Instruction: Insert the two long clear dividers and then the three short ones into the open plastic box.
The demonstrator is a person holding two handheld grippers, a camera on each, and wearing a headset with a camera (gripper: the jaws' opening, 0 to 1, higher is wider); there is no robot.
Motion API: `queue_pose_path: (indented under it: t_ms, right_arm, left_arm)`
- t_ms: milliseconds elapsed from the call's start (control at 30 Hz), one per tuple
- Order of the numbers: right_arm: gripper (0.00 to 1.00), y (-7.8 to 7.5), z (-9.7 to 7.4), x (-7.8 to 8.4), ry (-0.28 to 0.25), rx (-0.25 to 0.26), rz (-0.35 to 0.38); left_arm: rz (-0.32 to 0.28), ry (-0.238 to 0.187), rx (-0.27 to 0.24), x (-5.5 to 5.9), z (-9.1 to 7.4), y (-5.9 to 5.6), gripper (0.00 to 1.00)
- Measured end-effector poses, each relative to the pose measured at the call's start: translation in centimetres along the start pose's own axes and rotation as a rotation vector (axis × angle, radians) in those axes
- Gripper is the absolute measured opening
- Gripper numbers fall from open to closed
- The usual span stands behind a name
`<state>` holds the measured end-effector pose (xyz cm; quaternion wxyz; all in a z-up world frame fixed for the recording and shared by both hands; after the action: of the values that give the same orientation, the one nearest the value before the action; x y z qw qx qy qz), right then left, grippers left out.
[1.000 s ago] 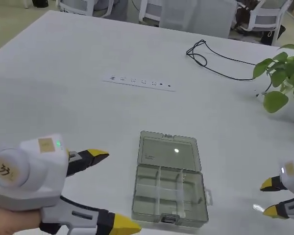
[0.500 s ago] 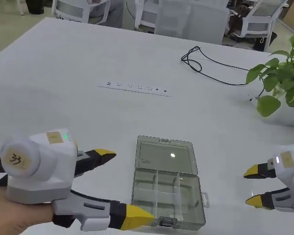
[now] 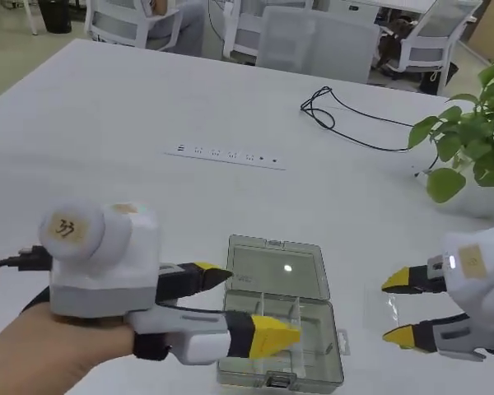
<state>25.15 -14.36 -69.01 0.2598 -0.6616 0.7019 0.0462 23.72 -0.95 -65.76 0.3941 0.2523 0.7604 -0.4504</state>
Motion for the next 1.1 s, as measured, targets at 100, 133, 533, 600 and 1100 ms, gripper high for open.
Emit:
queue_pose_path:
  t_ms: [100,133,533,600,1100]
  right_arm:
    - [0.33,0.5,-0.4,-1.6,-0.018,0.003,-0.016]
    - [0.33,0.6,-0.5,-2.0,-0.019,0.004,-0.022]
    - [0.33,1.8,-1.5,-5.8,-0.040,0.022,-0.084]
    - [0.33,2.0,-1.6,-6.3,-0.035,0.029,-0.100]
    - [0.33,2.9,-2.3,-8.9,-0.053,0.033,-0.146]
  left_arm:
    - [-0.031,-0.017,0.023,-0.5,0.4,-0.6,0.68]
    - [-0.044,-0.019,0.028,-0.6,0.5,-0.8,0.66]
    - [-0.139,-0.019,0.059,-0.8,2.1,-2.1,0.44]
    - [-0.156,-0.012,0.068,-0.7,2.5,-2.5,0.43]
    - [-0.230,-0.002,0.110,-0.2,3.8,-3.6,0.15]
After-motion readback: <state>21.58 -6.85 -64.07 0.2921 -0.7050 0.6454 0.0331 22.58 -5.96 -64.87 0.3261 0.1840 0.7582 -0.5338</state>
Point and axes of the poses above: the centre of the closed fingertips' face, and the gripper's own axes: z roughly forward along the fingers, y roughly to its left, x roughly out of its underside, the point moved 1 cm from there along -z, roughly backward along the fingers, and after that the axes turned 2 degrees about z, right-handed, at the moved point
